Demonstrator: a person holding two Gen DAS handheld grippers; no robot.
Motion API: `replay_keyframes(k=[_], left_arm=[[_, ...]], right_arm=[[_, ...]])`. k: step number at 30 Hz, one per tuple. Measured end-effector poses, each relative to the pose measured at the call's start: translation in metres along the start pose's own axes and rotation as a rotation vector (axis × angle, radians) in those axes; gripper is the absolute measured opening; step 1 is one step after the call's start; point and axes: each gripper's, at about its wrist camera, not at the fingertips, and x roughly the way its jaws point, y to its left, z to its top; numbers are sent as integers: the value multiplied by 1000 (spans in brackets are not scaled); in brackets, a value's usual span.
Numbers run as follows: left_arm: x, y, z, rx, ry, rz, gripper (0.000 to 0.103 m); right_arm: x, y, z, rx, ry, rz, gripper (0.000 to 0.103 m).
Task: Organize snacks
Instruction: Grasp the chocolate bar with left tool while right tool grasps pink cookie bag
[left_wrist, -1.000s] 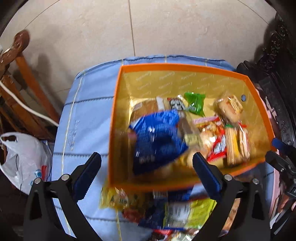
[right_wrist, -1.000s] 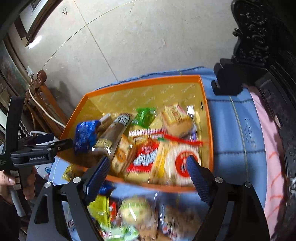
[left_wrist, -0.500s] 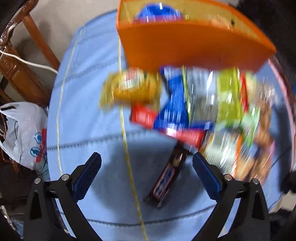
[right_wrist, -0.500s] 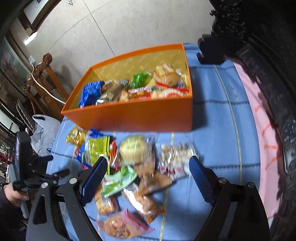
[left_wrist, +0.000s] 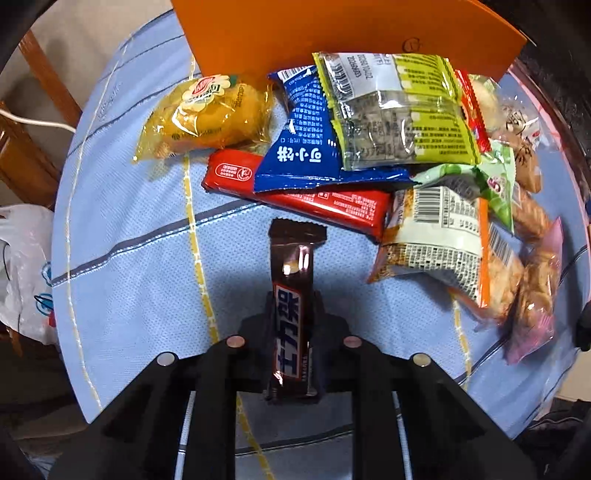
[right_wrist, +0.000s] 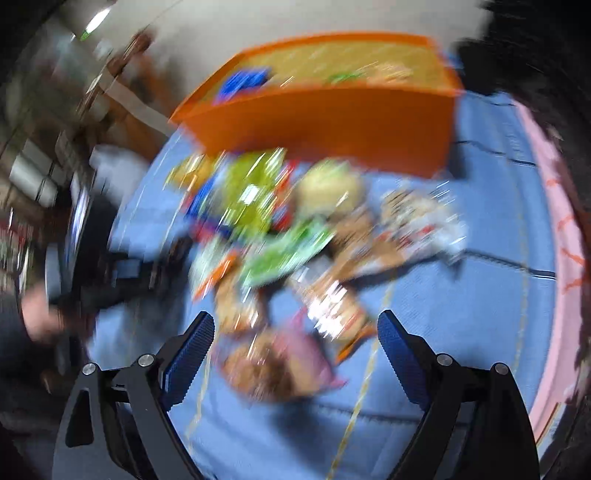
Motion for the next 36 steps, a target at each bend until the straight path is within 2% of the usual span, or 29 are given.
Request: replay_keyframes(k=[3, 7, 9, 11, 13, 17, 20, 27, 36], left_arm=[[-1, -2, -2, -49, 18, -58, 17], [3, -1, -7, -62, 25, -61, 17], [5, 5, -9, -69, 28, -65, 17], [6, 9, -7, -77, 30, -66, 17], [7, 11, -7, -81, 31, -70, 17], [-8, 18, 0, -95, 3, -81, 17], [-35, 18, 6, -95, -50, -58, 17], [-92, 17, 35, -108, -187, -63, 17], [-138, 4, 93, -86, -286, -83, 17]], right_arm=[[23, 15, -15, -35, 58, -32, 90], [49, 29, -19, -57, 60, -92, 95], [63, 35, -16, -105, 101, -117, 89], [73, 39, -17, -147, 130, -167, 76], [68, 40, -17, -137, 124, -158, 69], [34, 34, -9, -92, 60, -93, 68], [5, 31, 0, -90, 7, -67, 68], [-55, 11, 37, -44, -163, -47, 68], [-83, -26, 102, 6, -323, -58, 68]])
